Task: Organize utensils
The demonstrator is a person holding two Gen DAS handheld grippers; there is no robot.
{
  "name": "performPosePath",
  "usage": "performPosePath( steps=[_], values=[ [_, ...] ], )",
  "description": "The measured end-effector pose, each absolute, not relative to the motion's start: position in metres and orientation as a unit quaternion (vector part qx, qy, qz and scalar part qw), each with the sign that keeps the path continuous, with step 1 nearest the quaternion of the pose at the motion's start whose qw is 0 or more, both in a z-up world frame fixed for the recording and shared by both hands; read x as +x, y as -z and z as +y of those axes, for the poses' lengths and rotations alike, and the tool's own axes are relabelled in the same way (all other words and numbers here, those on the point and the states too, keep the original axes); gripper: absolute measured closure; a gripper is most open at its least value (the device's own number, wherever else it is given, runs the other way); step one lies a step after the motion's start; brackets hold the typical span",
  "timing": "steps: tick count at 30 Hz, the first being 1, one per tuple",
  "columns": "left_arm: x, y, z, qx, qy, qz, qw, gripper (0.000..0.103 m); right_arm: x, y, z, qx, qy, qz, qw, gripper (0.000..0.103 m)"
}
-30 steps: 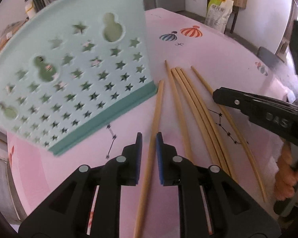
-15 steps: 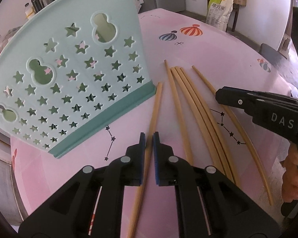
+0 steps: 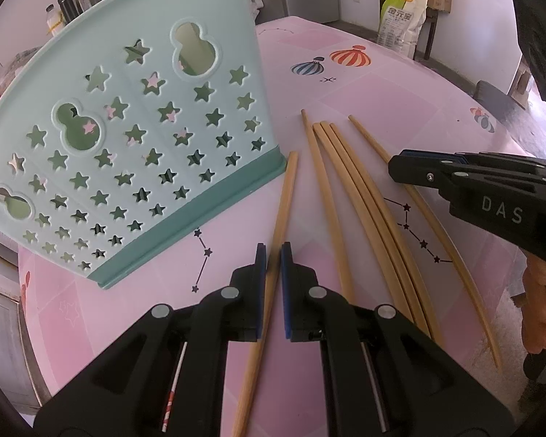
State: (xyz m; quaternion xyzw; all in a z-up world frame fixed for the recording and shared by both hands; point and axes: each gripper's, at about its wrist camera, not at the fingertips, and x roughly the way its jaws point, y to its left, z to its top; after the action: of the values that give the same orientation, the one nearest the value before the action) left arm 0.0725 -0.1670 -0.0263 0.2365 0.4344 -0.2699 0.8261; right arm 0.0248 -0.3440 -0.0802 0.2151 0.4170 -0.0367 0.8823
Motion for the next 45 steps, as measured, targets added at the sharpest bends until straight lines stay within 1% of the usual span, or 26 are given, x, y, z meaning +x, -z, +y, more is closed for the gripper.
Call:
performPosePath(
  steps=[13, 22, 28, 29, 33, 36, 39, 45],
  values=[
    [0.074, 0.027, -0.167, 0.235, 0.273, 0.437, 0.824, 0.096, 0.019, 0.081, -0.345, 0.22, 0.047, 0.415, 0.882, 0.096],
    [0.106, 0.023, -0.168, 0.197, 0.32, 0.487, 0.788, 0.095, 0.019, 0.083, -0.348, 0.228, 0.045, 0.413, 0.881, 0.096],
    [0.11, 0.024, -0.182, 0.205, 0.323, 0.473, 0.793, 0.095, 0.019, 0.084, -0.351, 0.234, 0.04, 0.411, 0.88, 0.096],
    [0.109, 0.024, -0.182, 0.205, 0.323, 0.472, 0.795, 0.097, 0.019, 0.084, -0.351, 0.235, 0.039, 0.411, 0.88, 0.096],
    [0.106, 0.022, -0.179, 0.192, 0.324, 0.473, 0.796, 0.098, 0.019, 0.085, -0.354, 0.243, 0.035, 0.409, 0.879, 0.096],
    [0.095, 0.007, -0.17, 0.188, 0.331, 0.454, 0.806, 0.098, 0.019, 0.086, -0.355, 0.246, 0.033, 0.408, 0.879, 0.096],
    [0.082, -0.022, -0.151, 0.159, 0.348, 0.428, 0.818, 0.098, 0.02, 0.086, -0.356, 0.249, 0.032, 0.408, 0.878, 0.096],
    [0.078, -0.106, -0.082, 0.036, 0.362, 0.357, 0.86, 0.098, 0.02, 0.086, -0.355, 0.245, 0.032, 0.407, 0.879, 0.096]
  ],
)
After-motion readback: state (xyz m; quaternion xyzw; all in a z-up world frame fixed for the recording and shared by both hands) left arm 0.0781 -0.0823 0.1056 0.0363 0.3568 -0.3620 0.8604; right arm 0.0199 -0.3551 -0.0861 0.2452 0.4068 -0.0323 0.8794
